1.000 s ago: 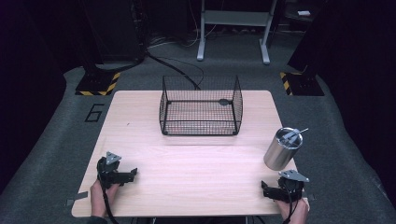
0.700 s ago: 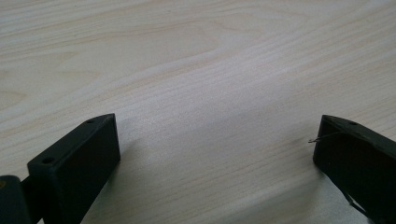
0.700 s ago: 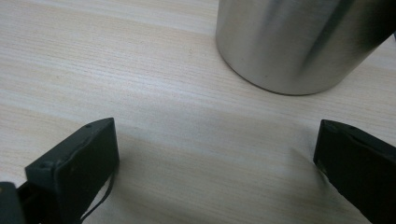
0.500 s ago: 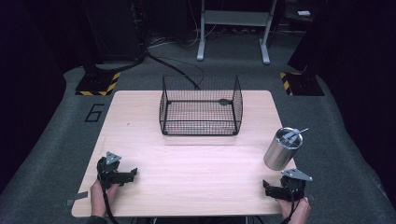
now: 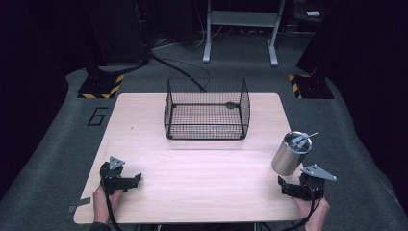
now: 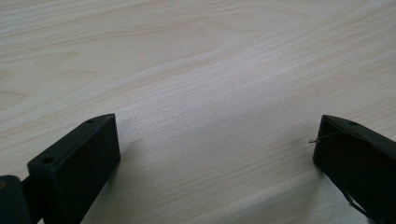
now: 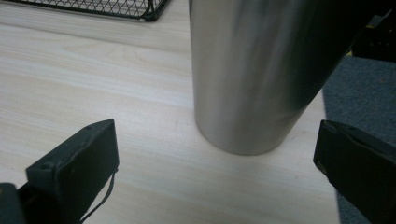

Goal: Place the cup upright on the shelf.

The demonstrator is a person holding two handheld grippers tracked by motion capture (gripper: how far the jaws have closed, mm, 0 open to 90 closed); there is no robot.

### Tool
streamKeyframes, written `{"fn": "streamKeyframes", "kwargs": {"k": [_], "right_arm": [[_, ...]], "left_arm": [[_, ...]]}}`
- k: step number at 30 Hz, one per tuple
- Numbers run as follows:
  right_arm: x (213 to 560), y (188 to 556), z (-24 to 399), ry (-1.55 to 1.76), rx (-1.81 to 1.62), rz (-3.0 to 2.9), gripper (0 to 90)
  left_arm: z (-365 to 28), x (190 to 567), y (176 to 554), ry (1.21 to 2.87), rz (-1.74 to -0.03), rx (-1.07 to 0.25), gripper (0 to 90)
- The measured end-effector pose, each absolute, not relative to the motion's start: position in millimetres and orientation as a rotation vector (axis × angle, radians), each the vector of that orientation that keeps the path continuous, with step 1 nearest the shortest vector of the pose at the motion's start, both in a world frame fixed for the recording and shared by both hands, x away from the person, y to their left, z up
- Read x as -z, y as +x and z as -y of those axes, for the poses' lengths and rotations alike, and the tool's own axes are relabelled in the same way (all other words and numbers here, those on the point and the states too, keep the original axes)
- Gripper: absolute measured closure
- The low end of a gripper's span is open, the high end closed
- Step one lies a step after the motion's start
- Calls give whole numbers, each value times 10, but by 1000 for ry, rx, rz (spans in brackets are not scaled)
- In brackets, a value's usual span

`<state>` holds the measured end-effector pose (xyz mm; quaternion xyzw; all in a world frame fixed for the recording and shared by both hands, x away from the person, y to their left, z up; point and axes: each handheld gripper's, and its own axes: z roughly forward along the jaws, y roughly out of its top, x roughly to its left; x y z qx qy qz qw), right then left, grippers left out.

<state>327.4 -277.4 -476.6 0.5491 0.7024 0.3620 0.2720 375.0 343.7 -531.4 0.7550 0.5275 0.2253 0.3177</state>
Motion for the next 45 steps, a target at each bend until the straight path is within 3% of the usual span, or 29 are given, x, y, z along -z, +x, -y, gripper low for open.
{"fn": "streamKeyframes", "kwargs": {"k": [21, 45], "right_arm": [[4292, 3627, 2900, 1411, -989, -1841, 0], [4235, 3942, 2880, 1393, -1020, -1830, 0]], "left_arm": [[-3437, 5314, 3750, 1986, -1388, -593, 5], [-3437, 5313, 3750, 1988, -1388, -593, 4]]}}
